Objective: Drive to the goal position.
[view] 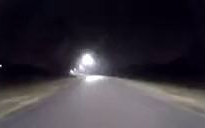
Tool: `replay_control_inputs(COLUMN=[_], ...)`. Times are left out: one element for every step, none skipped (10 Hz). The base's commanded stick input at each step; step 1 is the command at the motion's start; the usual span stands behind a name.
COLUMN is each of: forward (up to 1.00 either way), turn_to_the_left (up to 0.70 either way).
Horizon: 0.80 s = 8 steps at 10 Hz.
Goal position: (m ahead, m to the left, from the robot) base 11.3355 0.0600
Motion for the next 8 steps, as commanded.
replay_control_inputs(forward=[1.00, 1.00, 1.00, 1.00, 1.00, 1.00, 1.00, 1.00], turn_to_the_left=[0.08, 0.08, 0.08, 0.09, 0.10, 0.11, 0.09, 0.06])
